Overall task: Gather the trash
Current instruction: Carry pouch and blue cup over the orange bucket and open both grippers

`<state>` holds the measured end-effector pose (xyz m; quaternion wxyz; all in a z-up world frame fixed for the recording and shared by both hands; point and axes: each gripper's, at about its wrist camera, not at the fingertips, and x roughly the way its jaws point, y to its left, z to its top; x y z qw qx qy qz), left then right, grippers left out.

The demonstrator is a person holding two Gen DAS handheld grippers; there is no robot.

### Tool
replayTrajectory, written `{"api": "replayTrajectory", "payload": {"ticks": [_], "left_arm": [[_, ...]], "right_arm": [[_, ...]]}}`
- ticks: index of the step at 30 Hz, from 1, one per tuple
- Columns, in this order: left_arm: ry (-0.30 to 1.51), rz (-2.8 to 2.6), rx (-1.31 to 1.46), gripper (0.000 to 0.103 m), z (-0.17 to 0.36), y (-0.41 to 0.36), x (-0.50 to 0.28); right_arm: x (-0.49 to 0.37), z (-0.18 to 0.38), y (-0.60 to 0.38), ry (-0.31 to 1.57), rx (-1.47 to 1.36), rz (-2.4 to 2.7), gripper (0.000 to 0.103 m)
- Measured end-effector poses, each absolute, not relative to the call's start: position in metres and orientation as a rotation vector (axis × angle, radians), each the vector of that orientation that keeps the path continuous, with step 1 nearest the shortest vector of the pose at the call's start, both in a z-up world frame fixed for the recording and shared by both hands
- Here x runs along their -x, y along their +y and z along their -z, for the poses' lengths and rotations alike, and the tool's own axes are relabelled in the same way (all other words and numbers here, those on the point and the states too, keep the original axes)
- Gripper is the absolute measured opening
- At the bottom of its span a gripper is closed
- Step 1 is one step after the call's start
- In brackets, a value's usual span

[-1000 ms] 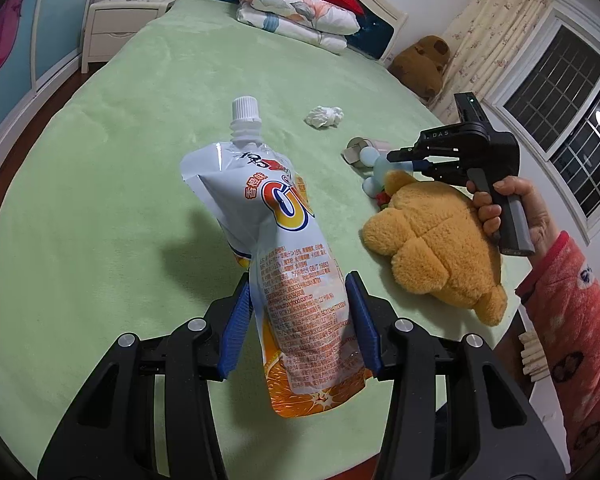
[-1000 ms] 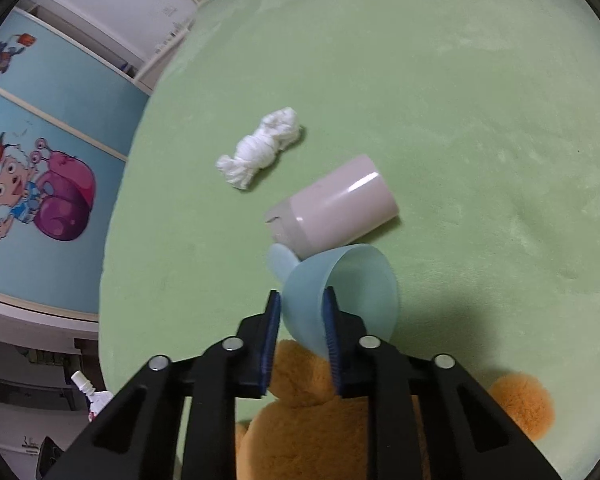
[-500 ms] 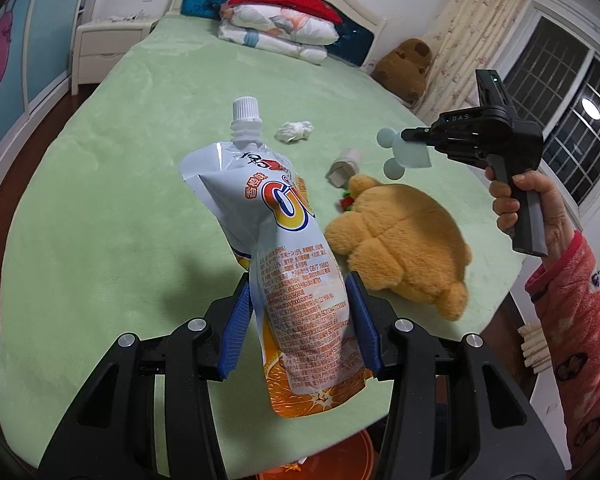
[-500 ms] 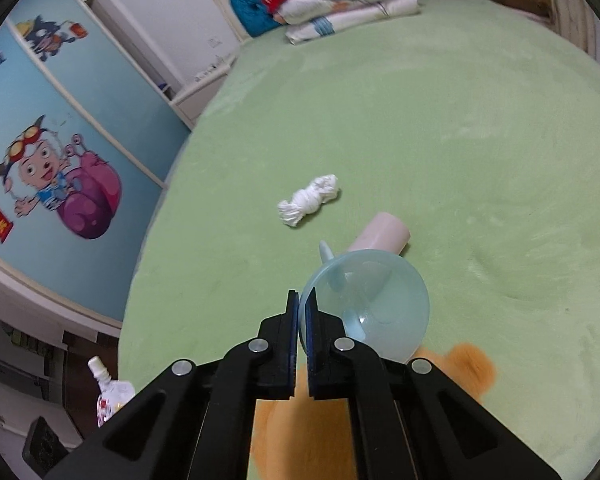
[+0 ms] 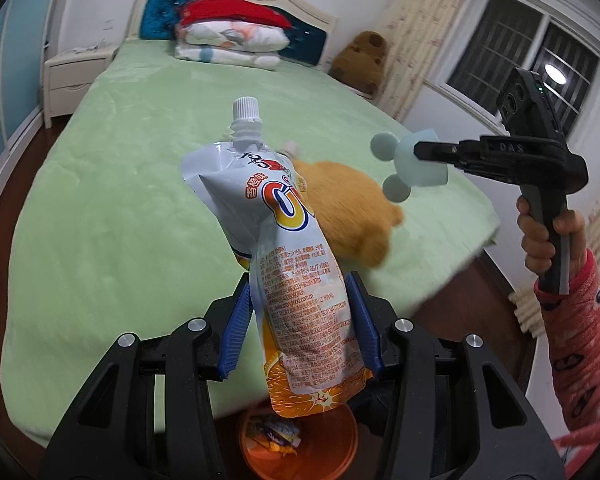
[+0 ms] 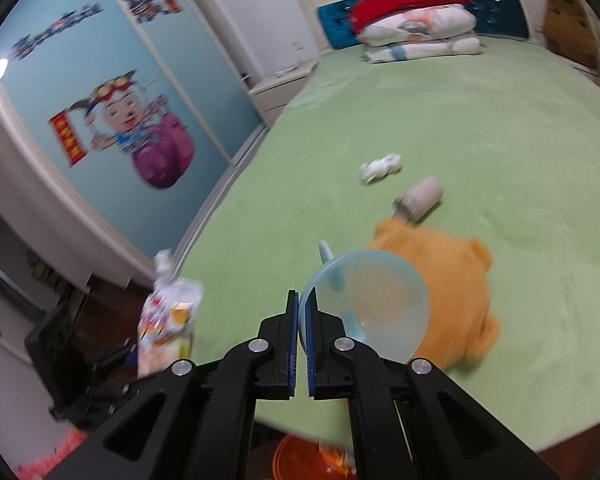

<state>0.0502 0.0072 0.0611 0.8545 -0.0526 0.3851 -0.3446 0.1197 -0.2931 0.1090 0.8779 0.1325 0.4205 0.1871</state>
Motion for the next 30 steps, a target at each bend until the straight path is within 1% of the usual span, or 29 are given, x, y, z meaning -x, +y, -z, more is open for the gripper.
{"api": "replayTrajectory", "payload": {"ticks": [7, 13, 18, 25, 30], "left_arm": [[0.856, 0.779, 0.068, 0.046, -0.046, 0.004, -0.002], [0.967, 0.807, 0.019, 0.046, -0.008, -0.001, 0.026], [1.103, 0.81, 0.011, 0.046, 0.045, -0.012, 0.043], [1.296, 0.783, 0.0, 0.046, 0.125, -0.032, 0.051], [1.414, 0.749, -0.033, 0.046, 0.178, -0.042, 0.053]], "right_arm": [[-0.03, -0.078, -0.267, 0.914, -0.25, -0.481, 0.003], [0.015, -0.033, -0.255, 0.99, -0.261, -0.517, 0.003], [0.035, 0.029, -0.242, 1.101, -0.299, -0.524, 0.003], [0.042, 0.119, -0.226, 1.263, -0.354, -0.469, 0.003], [0.038, 0.166, -0.217, 1.344, -0.357, -0.405, 0.003]]}}
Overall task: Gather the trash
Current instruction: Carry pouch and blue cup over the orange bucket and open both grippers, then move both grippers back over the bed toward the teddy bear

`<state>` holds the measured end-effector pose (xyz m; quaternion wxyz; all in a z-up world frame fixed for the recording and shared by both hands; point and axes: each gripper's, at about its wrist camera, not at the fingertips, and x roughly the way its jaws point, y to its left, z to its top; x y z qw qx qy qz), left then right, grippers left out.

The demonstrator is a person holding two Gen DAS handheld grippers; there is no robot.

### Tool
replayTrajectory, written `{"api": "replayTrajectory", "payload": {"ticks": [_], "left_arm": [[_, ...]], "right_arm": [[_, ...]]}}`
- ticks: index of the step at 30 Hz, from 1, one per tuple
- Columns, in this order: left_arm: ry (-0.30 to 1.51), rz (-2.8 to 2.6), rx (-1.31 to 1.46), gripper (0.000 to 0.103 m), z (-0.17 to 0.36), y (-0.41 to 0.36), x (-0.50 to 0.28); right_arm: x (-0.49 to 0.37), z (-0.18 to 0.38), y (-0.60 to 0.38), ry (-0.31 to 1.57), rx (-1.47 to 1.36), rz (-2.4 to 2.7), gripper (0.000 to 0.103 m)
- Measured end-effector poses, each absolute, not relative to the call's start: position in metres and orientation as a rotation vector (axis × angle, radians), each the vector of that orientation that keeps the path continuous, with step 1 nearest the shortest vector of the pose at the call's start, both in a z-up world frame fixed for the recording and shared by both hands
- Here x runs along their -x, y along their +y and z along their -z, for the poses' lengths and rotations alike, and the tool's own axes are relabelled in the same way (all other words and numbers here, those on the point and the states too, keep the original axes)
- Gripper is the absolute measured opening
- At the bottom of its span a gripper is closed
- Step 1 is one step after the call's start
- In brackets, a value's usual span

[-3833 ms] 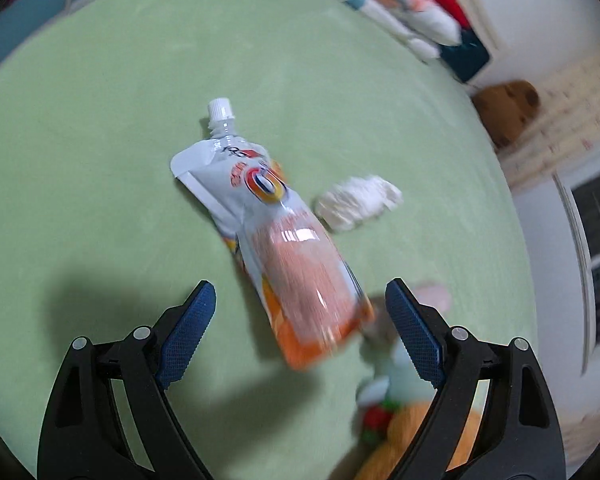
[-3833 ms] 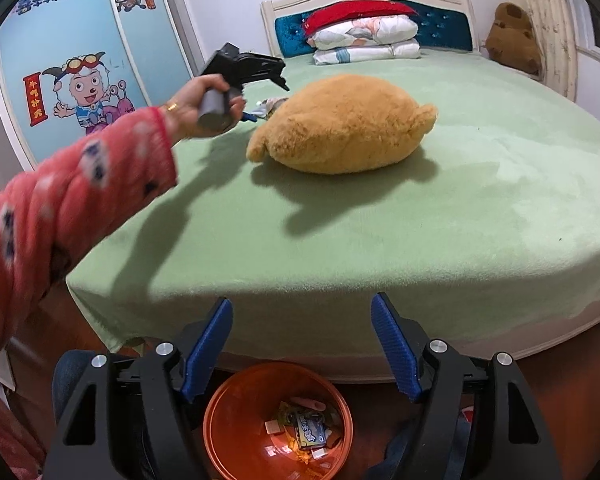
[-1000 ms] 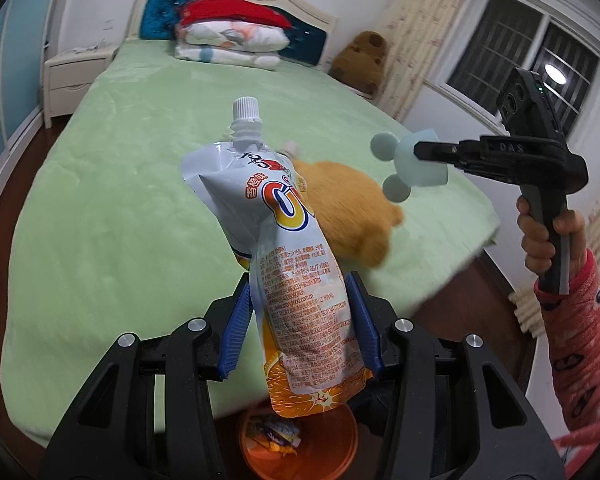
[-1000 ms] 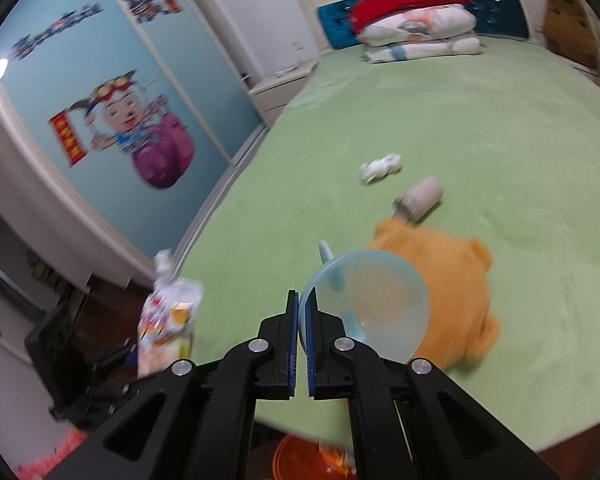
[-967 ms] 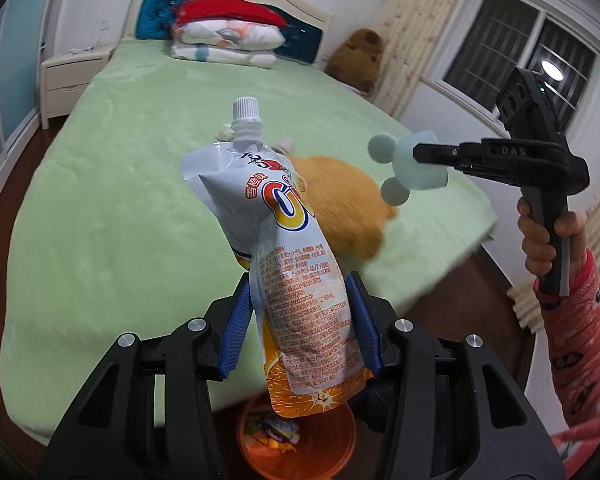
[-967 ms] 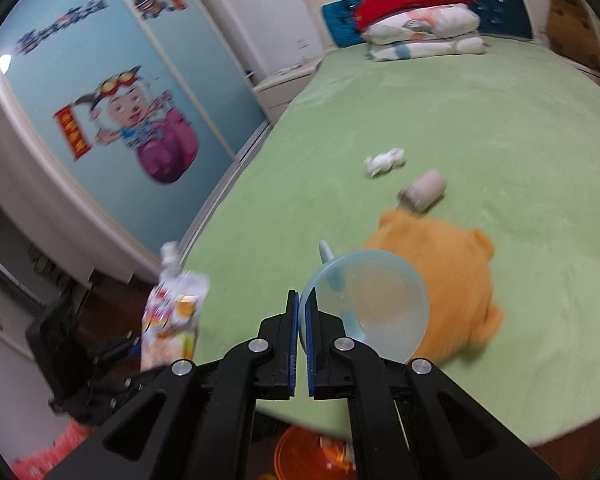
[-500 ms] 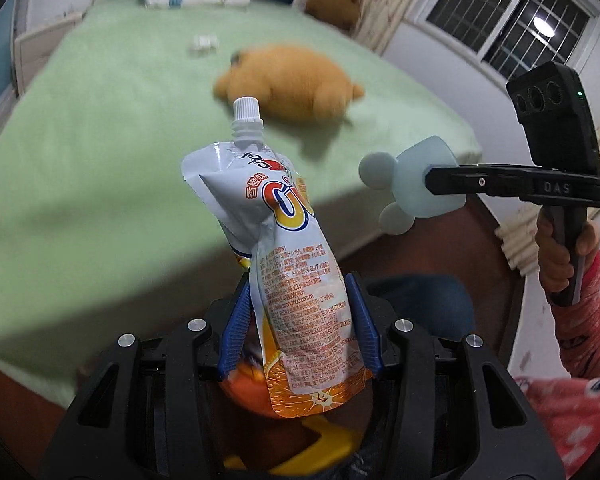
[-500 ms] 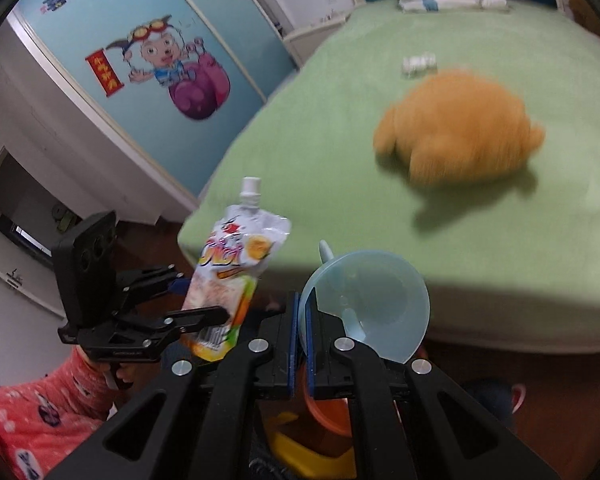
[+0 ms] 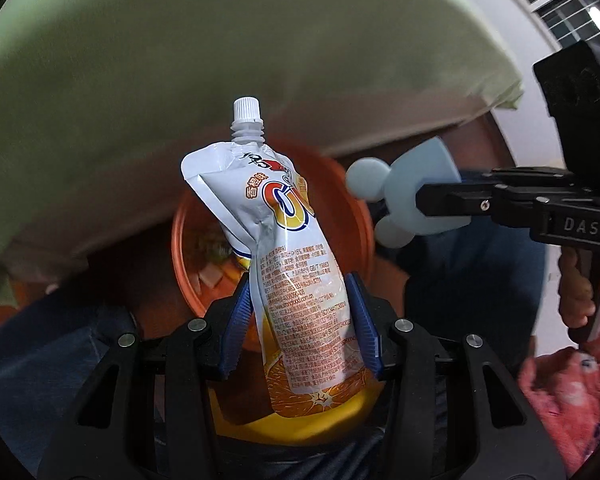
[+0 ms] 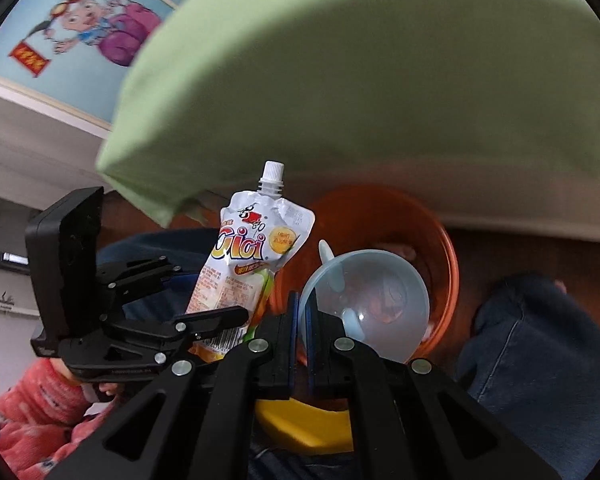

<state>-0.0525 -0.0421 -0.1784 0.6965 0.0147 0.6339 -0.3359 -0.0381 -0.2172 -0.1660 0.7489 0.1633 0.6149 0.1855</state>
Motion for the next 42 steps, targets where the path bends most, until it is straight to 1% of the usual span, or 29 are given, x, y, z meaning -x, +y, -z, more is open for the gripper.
{"api": "replayTrajectory", "payload": {"ticks": [3, 6, 12, 14, 15, 16, 18, 21, 27, 33, 40, 42], "left_arm": [[1.469, 0.722, -0.07, 0.046, 0.204, -0.046, 0.055], [1.509, 0.705, -0.091, 0.046, 0.224, -0.052, 0.054], [1.539, 0.664, -0.121, 0.046, 0.242, -0.055, 0.052], [1.526, 0.649, -0.125, 0.047, 0.239, -0.056, 0.051], [1.518, 0.633, -0.129, 0.052, 0.235, -0.058, 0.051], [1.517, 0.623, -0.13, 0.062, 0.232, -0.06, 0.049], [1.504, 0.606, -0.115, 0.072, 0.228, -0.057, 0.047], [1.48, 0.59, -0.114, 0.074, 0.221, -0.054, 0.044], [1.432, 0.575, -0.112, 0.074, 0.21, -0.047, 0.04], [1.379, 0.575, -0.111, 0.074, 0.195, -0.04, 0.039], [1.326, 0.54, -0.067, 0.074, 0.169, -0.03, 0.038], [1.303, 0.512, -0.065, 0.074, 0.157, -0.028, 0.038]], "right_arm": [[0.037, 0.197, -0.215, 1.402, -0.359, -0.359, 0.003], [0.031, 0.216, -0.211, 1.439, -0.362, -0.333, 0.003], [0.026, 0.242, -0.205, 1.485, -0.358, -0.304, 0.003], [0.025, 0.24, -0.207, 1.474, -0.349, -0.3, 0.014], [0.024, 0.239, -0.207, 1.466, -0.346, -0.286, 0.039], [0.025, 0.237, -0.21, 1.456, -0.346, -0.278, 0.054], [0.027, 0.234, -0.213, 1.43, -0.338, -0.26, 0.054], [0.027, 0.228, -0.222, 1.414, -0.369, -0.247, 0.054], [0.028, 0.229, -0.232, 1.396, -0.395, -0.234, 0.056], [0.027, 0.221, -0.234, 1.378, -0.391, -0.241, 0.056], [0.03, 0.189, -0.23, 1.296, -0.347, -0.258, 0.058], [0.032, 0.175, -0.228, 1.261, -0.327, -0.262, 0.06]]}}
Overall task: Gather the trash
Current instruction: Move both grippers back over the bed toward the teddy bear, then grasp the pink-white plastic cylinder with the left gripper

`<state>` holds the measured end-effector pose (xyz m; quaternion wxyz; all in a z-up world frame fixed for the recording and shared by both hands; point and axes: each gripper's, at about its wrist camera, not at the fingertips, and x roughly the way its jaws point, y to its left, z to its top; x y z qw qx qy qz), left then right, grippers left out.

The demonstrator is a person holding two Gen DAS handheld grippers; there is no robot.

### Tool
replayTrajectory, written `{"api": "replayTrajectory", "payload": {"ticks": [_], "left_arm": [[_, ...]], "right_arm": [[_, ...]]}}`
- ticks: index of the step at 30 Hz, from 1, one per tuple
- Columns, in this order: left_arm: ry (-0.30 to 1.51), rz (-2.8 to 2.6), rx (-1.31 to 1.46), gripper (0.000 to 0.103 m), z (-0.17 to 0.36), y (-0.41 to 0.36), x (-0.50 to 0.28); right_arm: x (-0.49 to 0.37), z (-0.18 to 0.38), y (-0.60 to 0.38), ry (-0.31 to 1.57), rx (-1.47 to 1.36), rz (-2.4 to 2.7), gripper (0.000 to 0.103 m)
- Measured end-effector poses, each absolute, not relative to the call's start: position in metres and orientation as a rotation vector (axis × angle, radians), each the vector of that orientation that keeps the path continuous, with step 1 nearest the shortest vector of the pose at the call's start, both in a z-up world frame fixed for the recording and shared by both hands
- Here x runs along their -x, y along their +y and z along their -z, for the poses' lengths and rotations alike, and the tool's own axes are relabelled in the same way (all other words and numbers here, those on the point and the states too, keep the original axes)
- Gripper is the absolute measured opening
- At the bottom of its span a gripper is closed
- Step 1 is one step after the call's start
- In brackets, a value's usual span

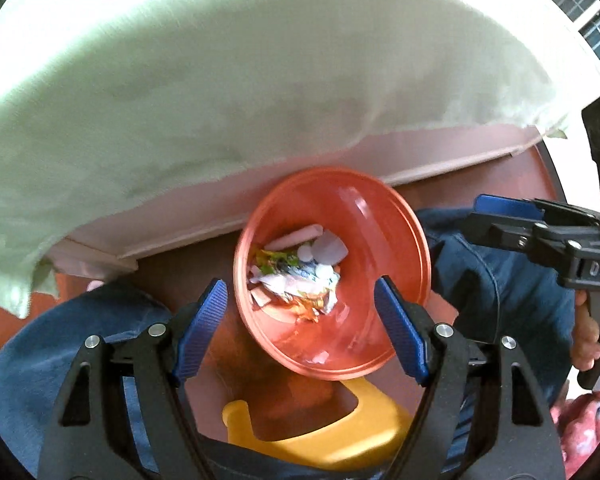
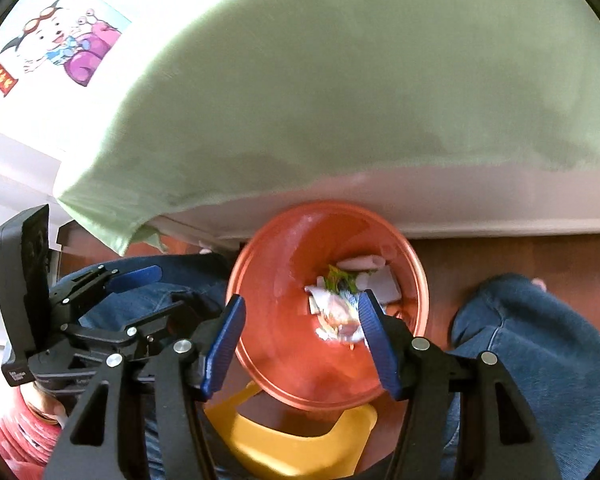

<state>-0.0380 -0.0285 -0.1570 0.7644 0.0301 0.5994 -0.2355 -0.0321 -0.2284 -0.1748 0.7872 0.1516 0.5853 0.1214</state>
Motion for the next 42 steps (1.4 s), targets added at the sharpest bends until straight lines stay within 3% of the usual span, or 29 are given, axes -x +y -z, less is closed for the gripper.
{"api": "replayTrajectory", "payload": {"ticks": [12, 22, 33, 42], "left_arm": [[1.068, 0.385, -0.076, 0.083, 0.075, -0.016, 0.031], [0.956, 0.393, -0.058, 0.083, 0.031, -0.014, 0.003], [0.852, 0.415, -0.032, 0.086, -0.031, -0.039, -0.076], [0.826, 0.496, -0.106, 0.087, -0.06, -0.112, -0.186]], "right_arm": [[0.047, 0.073, -0.223, 0.986, -0.195, -0.284, 0.075], [0.039, 0.01, -0.231, 0.828, -0.142, -0.264, 0.077], [-0.023, -0.067, -0.268, 0.67, -0.178, -0.214, 0.078], [-0.04, -0.063, -0.299, 0.66, -0.189, -0.192, 0.08]]}}
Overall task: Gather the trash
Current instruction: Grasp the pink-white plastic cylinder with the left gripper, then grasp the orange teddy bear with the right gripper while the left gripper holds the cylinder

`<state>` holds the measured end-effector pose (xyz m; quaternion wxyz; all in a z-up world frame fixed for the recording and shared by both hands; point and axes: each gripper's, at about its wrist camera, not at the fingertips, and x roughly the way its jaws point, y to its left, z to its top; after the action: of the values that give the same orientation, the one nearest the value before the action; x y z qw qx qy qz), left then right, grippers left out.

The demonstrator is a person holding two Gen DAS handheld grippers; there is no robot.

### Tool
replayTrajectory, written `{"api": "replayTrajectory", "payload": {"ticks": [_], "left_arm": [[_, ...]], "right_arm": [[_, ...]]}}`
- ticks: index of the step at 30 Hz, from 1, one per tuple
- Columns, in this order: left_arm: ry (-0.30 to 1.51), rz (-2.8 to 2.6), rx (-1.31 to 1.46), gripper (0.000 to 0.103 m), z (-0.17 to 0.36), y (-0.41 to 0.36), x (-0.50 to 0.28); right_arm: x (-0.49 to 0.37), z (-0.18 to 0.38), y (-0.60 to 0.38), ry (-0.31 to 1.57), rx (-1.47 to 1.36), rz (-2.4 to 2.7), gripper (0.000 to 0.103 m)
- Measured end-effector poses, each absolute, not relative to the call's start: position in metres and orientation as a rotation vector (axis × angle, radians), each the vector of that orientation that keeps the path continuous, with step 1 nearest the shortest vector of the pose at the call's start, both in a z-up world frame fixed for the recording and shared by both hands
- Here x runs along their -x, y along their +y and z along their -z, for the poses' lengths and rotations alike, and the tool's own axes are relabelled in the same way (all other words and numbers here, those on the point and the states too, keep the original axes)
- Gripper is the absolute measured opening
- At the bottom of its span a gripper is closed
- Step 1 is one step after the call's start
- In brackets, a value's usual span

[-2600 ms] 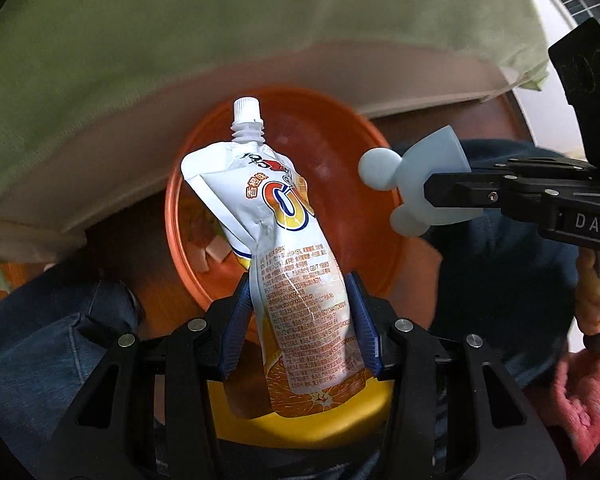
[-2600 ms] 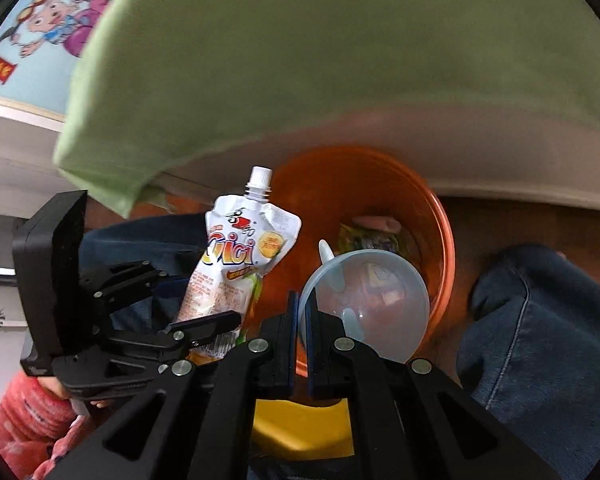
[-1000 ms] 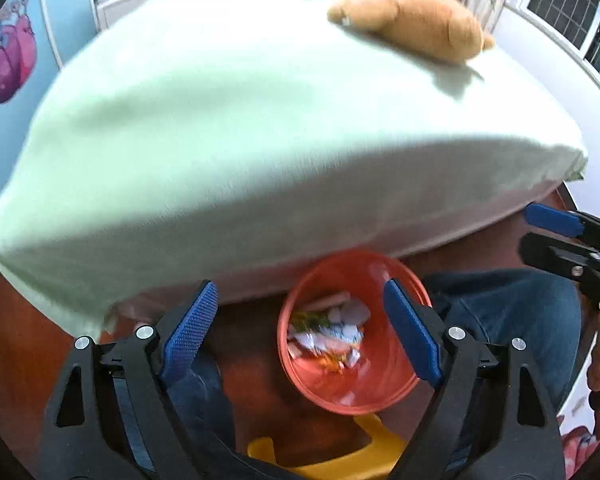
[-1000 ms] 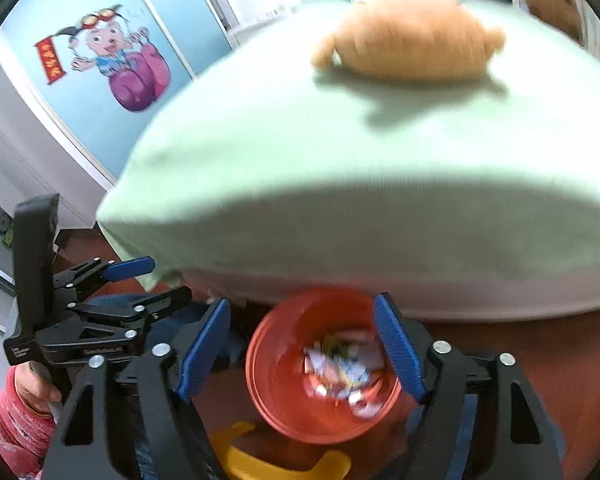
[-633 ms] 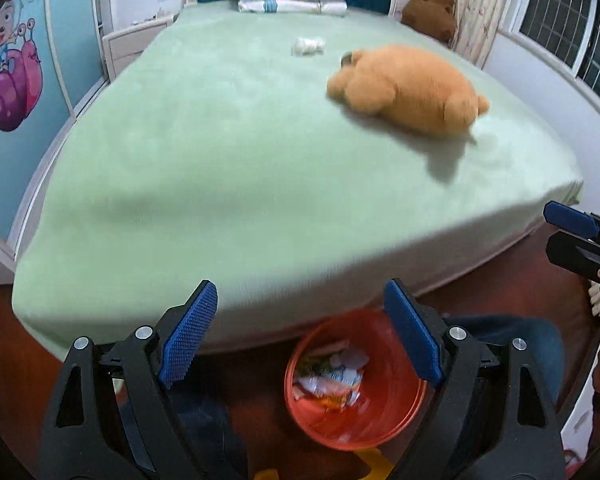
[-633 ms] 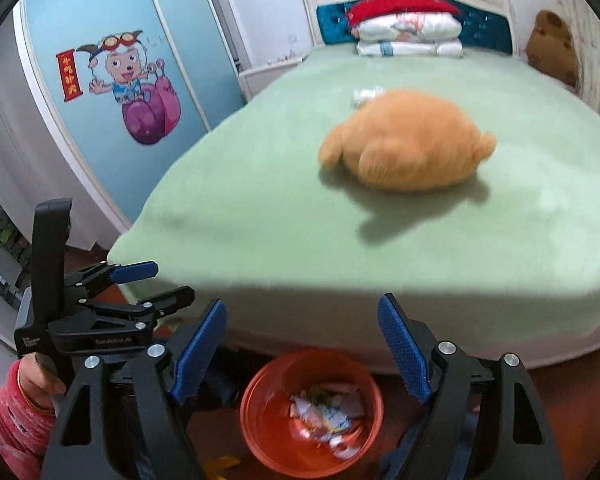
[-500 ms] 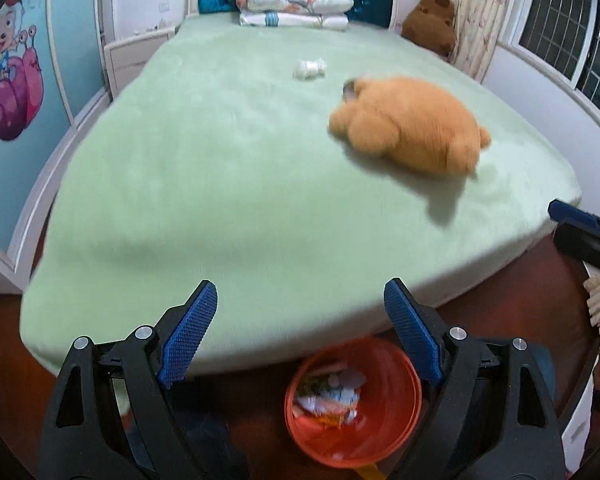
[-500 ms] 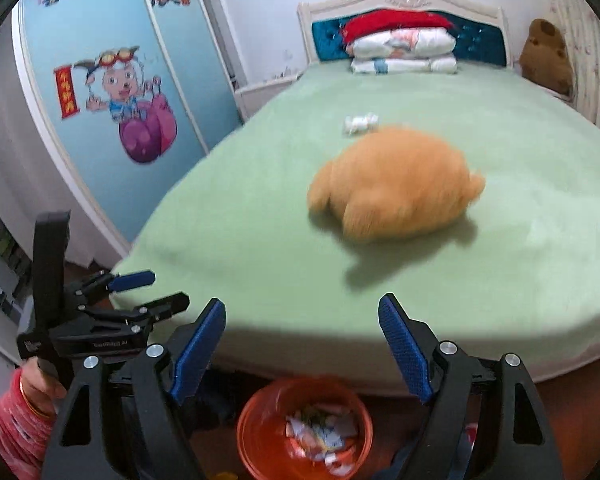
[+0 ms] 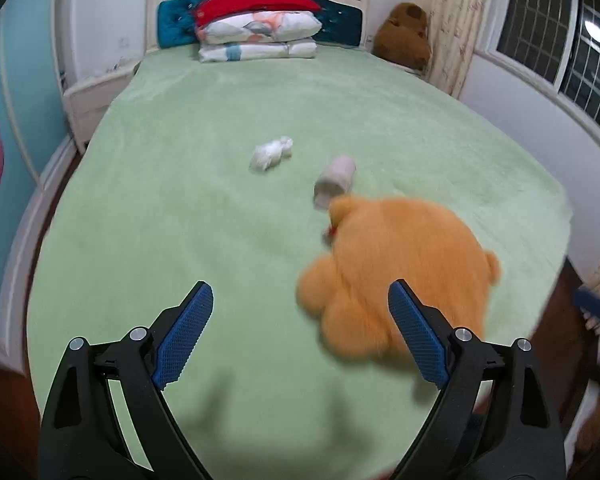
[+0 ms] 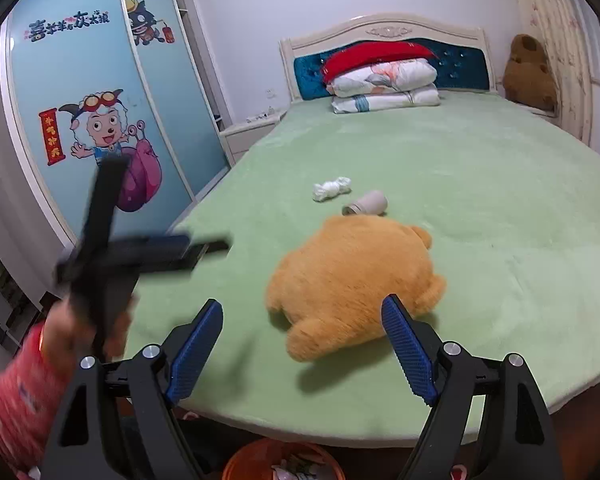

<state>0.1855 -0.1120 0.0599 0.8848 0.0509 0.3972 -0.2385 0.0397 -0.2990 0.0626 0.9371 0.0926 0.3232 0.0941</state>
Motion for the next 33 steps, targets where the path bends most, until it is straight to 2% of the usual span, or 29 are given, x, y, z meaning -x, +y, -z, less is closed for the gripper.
{"api": "replayTrajectory", "payload": {"ticks": [8, 17, 18, 19, 20, 21, 25, 33], "left_arm": [[0.906, 0.509, -0.254, 0.087, -0.031, -0.208, -0.302], [1.039, 0.483, -0.445, 0.086, 0.019, -0.295, -0.378], [1.054, 0.481, -0.455, 0.082, 0.024, -0.298, -0.381], [1.072, 0.481, -0.483, 0.068, 0.031, -0.304, -0.384], [1.086, 0.491, -0.496, 0.061, 0.035, -0.308, -0.384], [1.113, 0.515, -0.499, 0.048, 0.04, -0.312, -0.383], [1.103, 0.512, -0.553, 0.048, 0.046, -0.317, -0.375], [1.099, 0.507, -0.332, 0.047, 0.028, -0.273, -0.374]], "right_arm": [[-0.029, -0.026, -0.316, 0.698, -0.173, -0.165, 0.08], [-0.035, 0.005, -0.326, 0.725, -0.223, -0.193, 0.08], [-0.038, 0.008, -0.326, 0.727, -0.23, -0.203, 0.08], [-0.04, 0.011, -0.326, 0.729, -0.238, -0.209, 0.08], [-0.041, 0.013, -0.325, 0.73, -0.245, -0.213, 0.08], [-0.043, 0.015, -0.325, 0.733, -0.254, -0.219, 0.08], [-0.047, 0.022, -0.328, 0.737, -0.293, -0.225, 0.08], [-0.044, 0.016, -0.324, 0.726, -0.295, -0.229, 0.08]]}}
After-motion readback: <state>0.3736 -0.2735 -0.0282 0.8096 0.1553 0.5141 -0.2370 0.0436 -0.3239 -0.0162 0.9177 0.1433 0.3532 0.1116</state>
